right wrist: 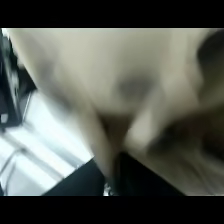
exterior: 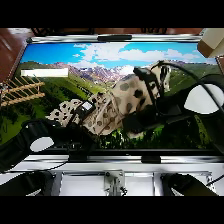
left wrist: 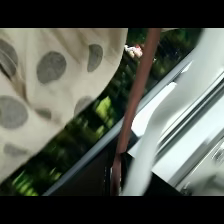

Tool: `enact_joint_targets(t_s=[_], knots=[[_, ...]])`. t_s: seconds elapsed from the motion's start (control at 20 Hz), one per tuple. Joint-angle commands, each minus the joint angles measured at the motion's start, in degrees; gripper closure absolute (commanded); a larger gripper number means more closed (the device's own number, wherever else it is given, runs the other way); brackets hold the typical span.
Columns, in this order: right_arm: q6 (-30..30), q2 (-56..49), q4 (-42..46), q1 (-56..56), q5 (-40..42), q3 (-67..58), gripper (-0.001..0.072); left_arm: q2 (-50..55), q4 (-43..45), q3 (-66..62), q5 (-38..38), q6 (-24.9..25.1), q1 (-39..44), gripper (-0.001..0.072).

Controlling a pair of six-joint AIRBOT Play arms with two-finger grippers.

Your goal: Fold the shirts.

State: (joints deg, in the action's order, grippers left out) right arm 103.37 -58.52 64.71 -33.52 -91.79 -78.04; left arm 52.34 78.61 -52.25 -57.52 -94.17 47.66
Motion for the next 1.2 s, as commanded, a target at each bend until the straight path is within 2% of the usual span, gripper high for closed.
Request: enact_joint_targets(t_s=[0.0,0.05,0.25,0.35,0.55,0.6,0.7,0.8,0.95,1.0,1.15], knots=[[-1.03,0.07,1.18,0.20,1.40,2.47,0.0549,0.00,-0.22,0.07,-1.14,0.48,-0.28,0.0665],[-0.42,0.04,2.36,0.20,1.86,2.47,0.0650,0.00,-0.22,-0.02,-1.14,0.48,-0.42,0.0665],[-0.79,0.17,6.82,0.26,4.46,2.27,0.0614,-0.02,-0.20,-0.59,-1.27,0.52,-1.55,0.0665],[-3.43,0.61,10.51,0.26,4.52,-0.79,0.0216,0.00,-0.11,-0.59,-2.19,1.09,-1.62,0.0664],[-3.32,1.01,17.25,0.26,4.00,-15.93,0.0174,0.00,0.48,-0.59,-4.74,2.73,-1.64,0.0664],[-2.71,1.01,17.40,0.26,3.43,-19.76,0.0014,0.00,0.46,-0.59,-5.01,3.32,-1.62,0.0664],[-2.67,1.01,21.68,0.28,0.55,-24.68,0.0014,-0.02,0.46,-0.59,-6.56,4.92,-1.62,0.0665],[-3.43,0.66,28.17,4.00,-3.85,-25.44,0.0014,-0.02,0.46,-0.59,-9.86,8.81,-1.62,0.0664],[-14.08,-3.32,31.95,17.57,-11.69,-25.40,0.0020,-0.02,0.50,-0.59,-13.35,13.42,-1.64,0.0664],[-14.86,-4.98,32.83,22.03,-10.45,-25.40,0.0021,-0.02,0.46,-0.59,-13.92,15.65,-1.62,0.0664],[-33.16,-9.77,29.77,28.76,-9.73,-25.40,0.0024,-0.02,1.27,-0.59,-15.26,22.49,-1.62,0.0665]])
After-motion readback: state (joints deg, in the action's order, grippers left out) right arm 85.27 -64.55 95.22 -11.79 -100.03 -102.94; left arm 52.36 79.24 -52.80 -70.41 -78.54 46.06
